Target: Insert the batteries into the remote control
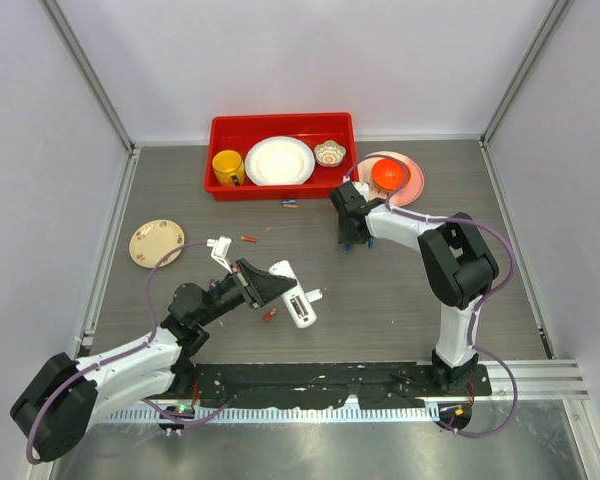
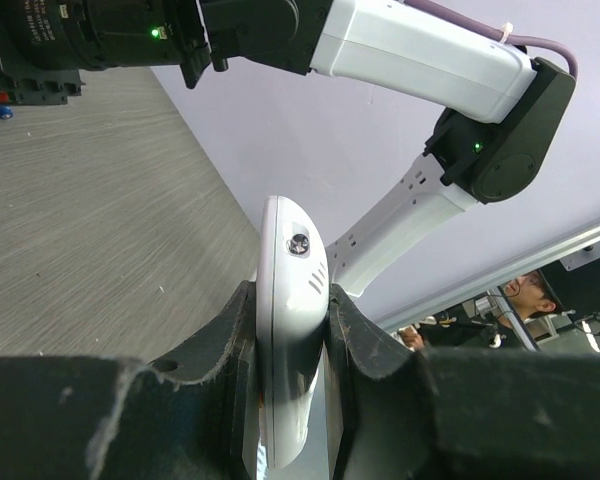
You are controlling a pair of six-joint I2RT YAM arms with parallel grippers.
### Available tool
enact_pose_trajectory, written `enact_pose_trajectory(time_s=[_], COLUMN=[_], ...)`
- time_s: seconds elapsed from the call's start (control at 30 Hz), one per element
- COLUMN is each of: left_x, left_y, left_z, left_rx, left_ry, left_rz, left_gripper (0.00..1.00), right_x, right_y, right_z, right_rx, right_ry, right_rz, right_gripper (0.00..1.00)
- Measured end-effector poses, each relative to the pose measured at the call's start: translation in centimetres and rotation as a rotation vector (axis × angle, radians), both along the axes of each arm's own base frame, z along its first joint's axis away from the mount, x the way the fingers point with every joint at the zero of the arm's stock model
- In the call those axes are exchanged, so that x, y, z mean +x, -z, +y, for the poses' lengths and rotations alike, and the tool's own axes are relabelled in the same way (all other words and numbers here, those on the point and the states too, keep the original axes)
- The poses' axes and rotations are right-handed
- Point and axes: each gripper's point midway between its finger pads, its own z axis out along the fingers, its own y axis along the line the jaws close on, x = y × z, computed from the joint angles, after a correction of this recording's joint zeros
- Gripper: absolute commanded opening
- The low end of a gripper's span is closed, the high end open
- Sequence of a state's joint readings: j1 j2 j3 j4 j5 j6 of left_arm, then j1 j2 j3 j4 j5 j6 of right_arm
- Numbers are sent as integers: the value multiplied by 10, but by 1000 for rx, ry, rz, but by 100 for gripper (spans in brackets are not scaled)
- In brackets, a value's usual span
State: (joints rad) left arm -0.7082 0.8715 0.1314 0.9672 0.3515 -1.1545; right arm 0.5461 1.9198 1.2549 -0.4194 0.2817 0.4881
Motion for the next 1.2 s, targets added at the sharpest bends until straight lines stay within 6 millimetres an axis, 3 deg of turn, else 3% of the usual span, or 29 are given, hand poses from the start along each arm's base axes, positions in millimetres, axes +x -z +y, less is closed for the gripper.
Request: enact_pose_trajectory(time_s=[0.27, 0.43, 0.5, 0.57, 0.7, 0.77, 0.83, 0.93, 1.1, 1.2], left_x=[0, 3, 5, 6, 12, 17, 23, 33, 46, 50], left_y=[1, 8, 13, 18, 32, 38, 42, 48, 76, 81], left_z=[0, -2, -4, -6, -11, -16, -22, -31, -43, -47], left_rx=[4, 18, 28, 36, 56, 60, 58, 46, 65, 66], left_ry=[-1, -1, 0, 1, 4, 8, 13, 19, 22, 22], left_rz=[1, 17, 32, 53, 100, 129, 147, 190, 319, 354], left_gripper=[0, 0, 0, 0, 0, 0, 0, 0, 0, 0], right_x=[0, -7, -16, -29, -59, -84, -113, -144, -168, -179], right_y=[0, -8, -21, -46, -121, -164, -194, -212, -214, -211], right_z=[1, -1, -4, -6, 7, 24, 41, 48, 44, 49], right_rx=[4, 30, 56, 95, 225, 309, 383, 445, 479, 486], right_ry=[-5, 3, 4, 0, -80, -175, -274, -373, -442, -487], right_rz=[1, -12, -37, -90, -273, -386, -459, -489, -491, -476], right_gripper=[2, 1, 1, 1, 1, 1, 1, 1, 1, 1])
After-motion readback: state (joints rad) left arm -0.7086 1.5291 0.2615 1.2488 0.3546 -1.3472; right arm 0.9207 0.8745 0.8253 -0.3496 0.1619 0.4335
